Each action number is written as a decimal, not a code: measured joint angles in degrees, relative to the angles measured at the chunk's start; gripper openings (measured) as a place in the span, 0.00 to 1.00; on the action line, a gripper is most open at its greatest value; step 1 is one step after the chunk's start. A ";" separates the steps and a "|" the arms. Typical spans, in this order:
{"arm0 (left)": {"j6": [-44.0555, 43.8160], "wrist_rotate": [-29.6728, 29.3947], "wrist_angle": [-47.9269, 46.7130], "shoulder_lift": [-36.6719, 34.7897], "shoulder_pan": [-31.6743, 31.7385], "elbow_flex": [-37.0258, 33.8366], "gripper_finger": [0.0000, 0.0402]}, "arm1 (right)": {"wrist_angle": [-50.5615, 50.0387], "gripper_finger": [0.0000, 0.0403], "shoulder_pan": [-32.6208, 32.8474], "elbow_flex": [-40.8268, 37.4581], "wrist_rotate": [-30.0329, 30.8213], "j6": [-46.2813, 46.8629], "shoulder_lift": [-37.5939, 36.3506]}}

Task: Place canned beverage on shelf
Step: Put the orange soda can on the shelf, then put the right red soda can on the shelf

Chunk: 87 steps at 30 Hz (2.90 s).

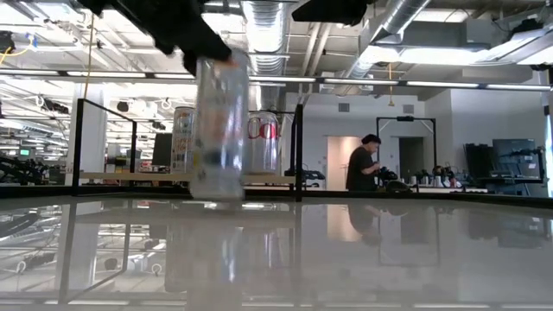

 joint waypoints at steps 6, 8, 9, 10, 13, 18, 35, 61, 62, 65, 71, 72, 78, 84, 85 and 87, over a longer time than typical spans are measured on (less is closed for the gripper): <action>1.78 -3.91 -15.95 -13.74 0.79 0.07 0.58 | -0.01 0.90 0.01 0.00 0.02 -0.02 0.00; 3.39 -7.39 -21.19 -17.98 1.67 0.04 0.58 | 0.03 0.90 0.00 0.00 0.02 -0.04 0.00; 4.03 -9.12 -23.27 -19.90 2.34 0.04 0.58 | 0.03 0.90 -0.03 0.00 0.02 -0.04 0.00; 4.93 -10.53 -25.04 -21.69 3.28 0.05 0.58 | 0.07 0.90 -0.13 0.00 0.02 -0.09 0.00; 7.33 -11.84 -29.16 -25.65 7.59 0.07 0.58 | 0.12 0.90 -0.36 0.00 0.02 -0.13 0.00; 13.10 -9.02 -31.74 -29.74 18.13 0.07 0.58 | 0.14 0.90 -0.35 0.00 0.02 -0.13 0.00; 27.56 30.47 -30.38 -23.36 57.89 0.07 0.58 | -1.22 0.90 0.57 0.00 0.02 0.18 0.00; 28.48 37.36 -26.16 -16.28 66.56 0.17 0.59 | -1.27 0.90 0.17 0.00 0.00 -0.15 0.00; 28.36 37.21 -25.94 -16.28 66.55 0.17 0.61 | -1.28 0.90 0.17 0.00 0.00 -0.15 0.00; 28.03 37.11 -25.70 -16.28 66.55 0.17 0.67 | -1.28 0.90 0.15 0.00 0.00 0.04 0.00; 27.43 37.19 -25.39 -16.28 66.55 0.24 0.71 | -1.30 0.90 0.13 0.00 0.00 0.46 0.00; 27.41 37.19 -25.37 -16.28 66.55 0.24 0.71 | -1.32 0.90 0.13 0.00 0.00 0.50 0.00; 26.64 37.19 -25.27 -16.28 66.55 0.23 0.72 | -1.87 0.90 0.13 0.00 0.00 1.10 0.00; 25.65 37.17 -23.45 -16.97 66.55 0.22 0.72 | -2.55 0.90 0.13 0.00 0.00 1.36 0.00; 25.29 37.11 -23.16 -17.21 66.55 0.21 0.72 | -2.55 0.90 0.13 0.00 0.00 1.38 0.00; 24.78 37.14 -21.97 -18.00 66.55 0.17 0.72 | -2.56 0.90 0.13 0.00 0.00 1.38 0.00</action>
